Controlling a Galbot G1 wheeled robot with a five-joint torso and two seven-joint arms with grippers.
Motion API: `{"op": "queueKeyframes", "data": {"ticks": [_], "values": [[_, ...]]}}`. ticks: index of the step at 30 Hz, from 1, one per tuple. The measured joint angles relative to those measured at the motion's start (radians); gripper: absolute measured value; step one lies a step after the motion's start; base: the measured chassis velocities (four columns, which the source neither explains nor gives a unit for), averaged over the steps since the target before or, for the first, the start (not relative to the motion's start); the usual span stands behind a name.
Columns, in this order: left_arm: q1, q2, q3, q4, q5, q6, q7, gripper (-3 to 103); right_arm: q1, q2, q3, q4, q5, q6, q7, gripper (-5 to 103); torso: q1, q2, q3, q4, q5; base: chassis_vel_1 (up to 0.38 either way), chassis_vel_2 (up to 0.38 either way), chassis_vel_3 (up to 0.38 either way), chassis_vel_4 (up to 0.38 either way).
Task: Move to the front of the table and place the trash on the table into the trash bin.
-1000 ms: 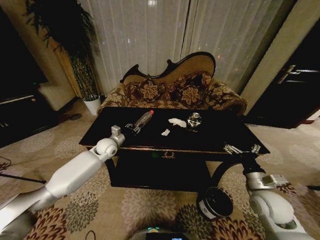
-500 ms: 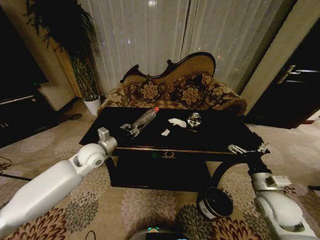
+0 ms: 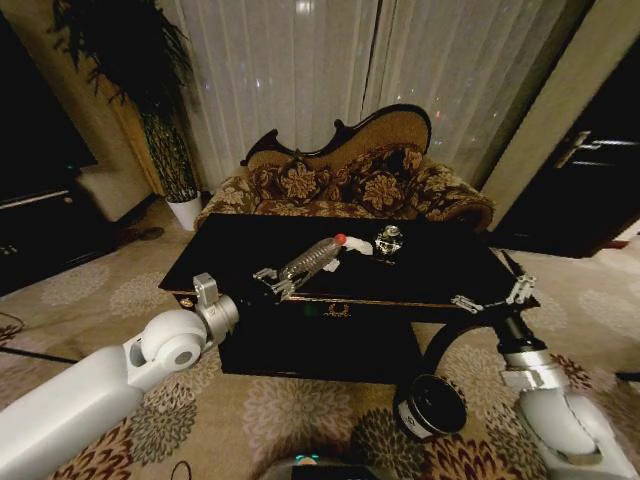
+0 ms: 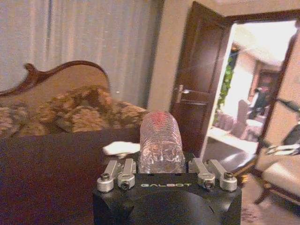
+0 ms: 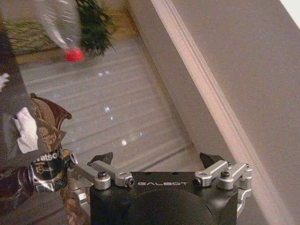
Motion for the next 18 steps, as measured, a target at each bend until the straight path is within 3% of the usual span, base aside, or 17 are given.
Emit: {"op": "queueKeyframes", "data": {"ticks": [7, 10, 18], "values": [[-0.124, -0.041, 0.146, -0.002, -0.036, 0.012, -0.018, 43, 0.004, 0.014, -0.019, -0.014, -0.093, 0.052, 0.008, 100, 0.0, 0.0, 0.0, 0.0, -0.0001, 0.0, 0.0, 0.0, 0.0], [-0.203, -0.088, 0.219, 0.003, -0.065, 0.02, -0.054, 43, 0.005, 0.027, -0.028, -0.025, -0.134, 0.072, 0.011, 100, 0.0, 0.0, 0.0, -0.0001, 0.0, 0.0, 0.0, 0.0, 0.0], [-0.25, -0.115, 0.285, -0.016, -0.081, 0.026, -0.076, 43, 0.02, 0.049, -0.047, -0.041, -0.218, 0.107, 0.024, 100, 0.0, 0.0, 0.0, 0.0, -0.0001, 0.0, 0.0, 0.0, 0.0]]}}
